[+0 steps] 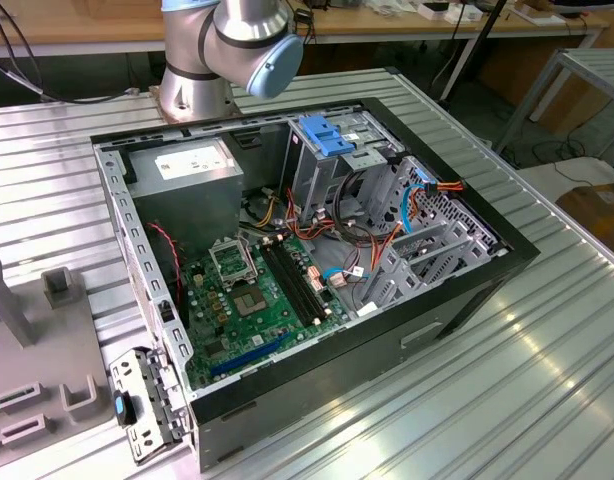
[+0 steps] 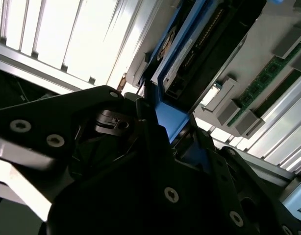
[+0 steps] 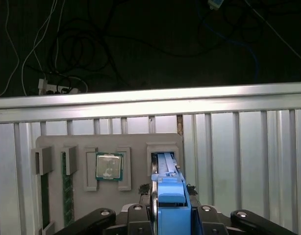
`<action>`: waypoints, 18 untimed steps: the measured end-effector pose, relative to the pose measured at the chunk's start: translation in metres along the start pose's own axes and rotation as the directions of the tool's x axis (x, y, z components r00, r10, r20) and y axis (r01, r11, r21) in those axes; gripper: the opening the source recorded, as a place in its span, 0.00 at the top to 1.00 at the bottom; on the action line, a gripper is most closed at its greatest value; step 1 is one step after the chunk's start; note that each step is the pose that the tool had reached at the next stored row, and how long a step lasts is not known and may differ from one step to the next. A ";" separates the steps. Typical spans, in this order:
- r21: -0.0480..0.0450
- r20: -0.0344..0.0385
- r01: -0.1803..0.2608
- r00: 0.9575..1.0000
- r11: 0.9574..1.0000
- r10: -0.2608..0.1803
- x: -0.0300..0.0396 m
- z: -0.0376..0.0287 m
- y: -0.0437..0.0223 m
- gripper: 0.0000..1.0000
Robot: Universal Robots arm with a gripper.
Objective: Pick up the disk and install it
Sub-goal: 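Pick up the disk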
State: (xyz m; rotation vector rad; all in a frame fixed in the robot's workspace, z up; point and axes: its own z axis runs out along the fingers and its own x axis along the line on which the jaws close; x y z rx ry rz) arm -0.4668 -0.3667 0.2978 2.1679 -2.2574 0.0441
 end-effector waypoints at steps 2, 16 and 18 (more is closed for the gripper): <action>0.000 0.000 0.011 1.000 1.000 -0.011 0.0001 0.0000 0.0000 0.63; 0.001 0.000 0.044 0.999 0.999 -0.044 0.0001 -0.0001 0.0000 0.63; 0.001 0.000 0.041 0.999 0.999 -0.041 0.0001 -0.0001 0.0000 0.63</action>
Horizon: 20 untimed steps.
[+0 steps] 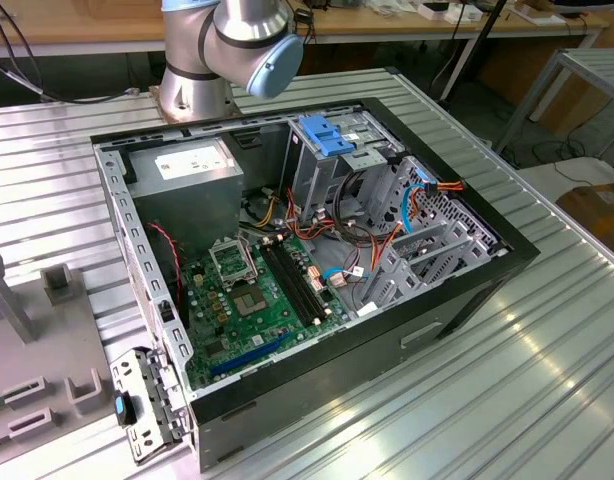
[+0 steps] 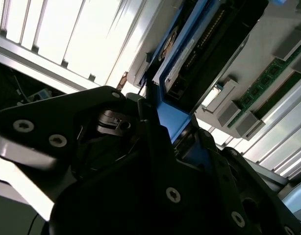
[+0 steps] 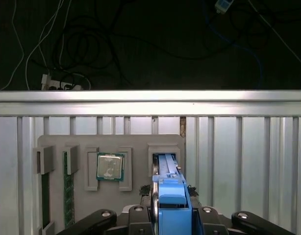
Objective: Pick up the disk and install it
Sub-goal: 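Pick up the disk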
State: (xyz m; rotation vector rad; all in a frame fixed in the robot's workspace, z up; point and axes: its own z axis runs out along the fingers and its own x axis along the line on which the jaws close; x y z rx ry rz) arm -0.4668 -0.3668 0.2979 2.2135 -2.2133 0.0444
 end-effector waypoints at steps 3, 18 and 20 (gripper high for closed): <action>0.000 0.000 -0.001 1.000 1.000 0.001 0.0000 0.0000 0.0000 0.63; 0.000 0.000 -0.003 1.000 1.000 0.003 0.0002 -0.0067 -0.0001 0.63; 0.001 0.000 -0.003 1.000 1.000 0.003 0.0004 -0.0122 -0.0002 0.63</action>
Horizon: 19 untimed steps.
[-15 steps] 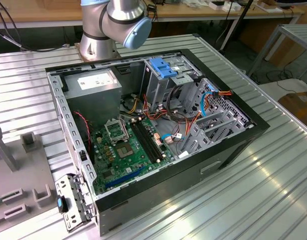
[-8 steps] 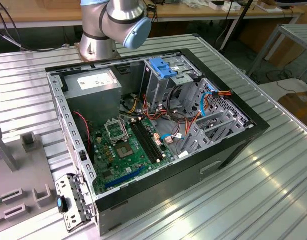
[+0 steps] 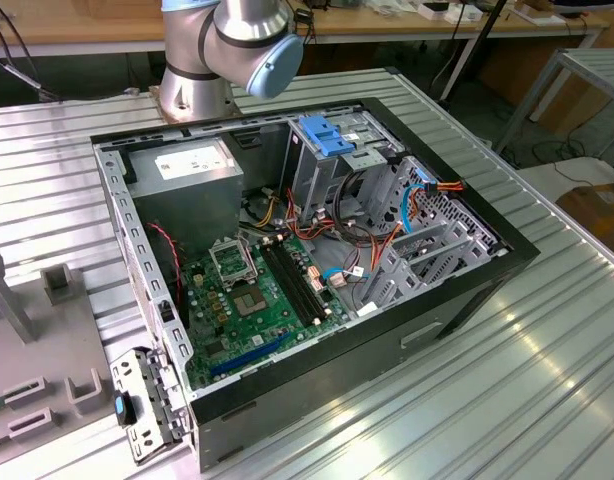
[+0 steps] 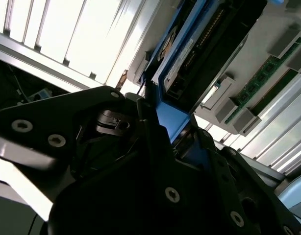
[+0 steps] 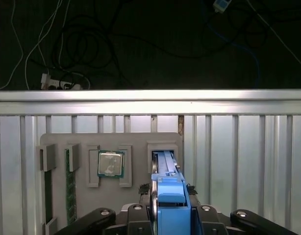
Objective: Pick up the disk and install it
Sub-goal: 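Pick up the disk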
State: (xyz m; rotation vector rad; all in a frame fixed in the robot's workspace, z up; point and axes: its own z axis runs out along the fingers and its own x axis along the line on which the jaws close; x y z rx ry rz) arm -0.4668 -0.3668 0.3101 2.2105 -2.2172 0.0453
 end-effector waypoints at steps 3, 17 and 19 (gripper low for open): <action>0.001 0.000 0.000 1.000 1.000 0.000 0.0003 -0.0123 -0.0002 0.63; 0.002 -0.002 0.000 1.000 1.000 0.000 0.0018 -0.0798 -0.0010 0.63; 0.002 -0.002 0.000 1.000 1.000 0.000 0.0019 -0.0876 -0.0011 0.63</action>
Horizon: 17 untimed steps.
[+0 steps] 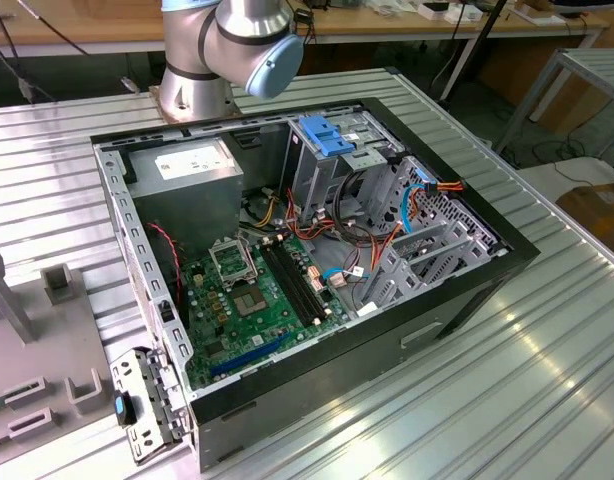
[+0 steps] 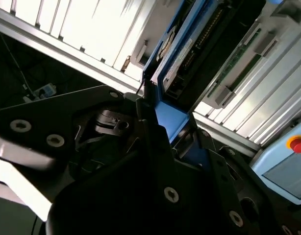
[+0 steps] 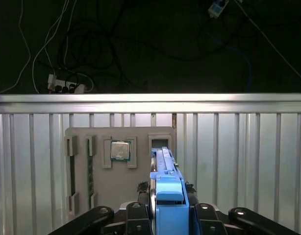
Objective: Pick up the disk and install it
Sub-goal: 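Pick up the disk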
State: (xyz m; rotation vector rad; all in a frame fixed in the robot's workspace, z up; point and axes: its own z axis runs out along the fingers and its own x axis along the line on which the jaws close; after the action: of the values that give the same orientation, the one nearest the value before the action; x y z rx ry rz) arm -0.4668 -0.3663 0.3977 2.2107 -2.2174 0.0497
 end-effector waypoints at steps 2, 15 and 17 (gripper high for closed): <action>0.000 0.000 0.000 1.000 1.000 0.000 0.0003 -0.0103 -0.0001 0.63; 0.000 -0.006 0.000 1.000 1.000 0.000 0.0016 -0.0658 -0.0010 0.63; 0.000 -0.007 0.000 1.000 1.000 0.000 0.0018 -0.0738 -0.0011 0.63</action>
State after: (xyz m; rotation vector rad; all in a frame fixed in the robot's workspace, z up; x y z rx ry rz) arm -0.4668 -0.3660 0.4716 2.2073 -2.2139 0.0574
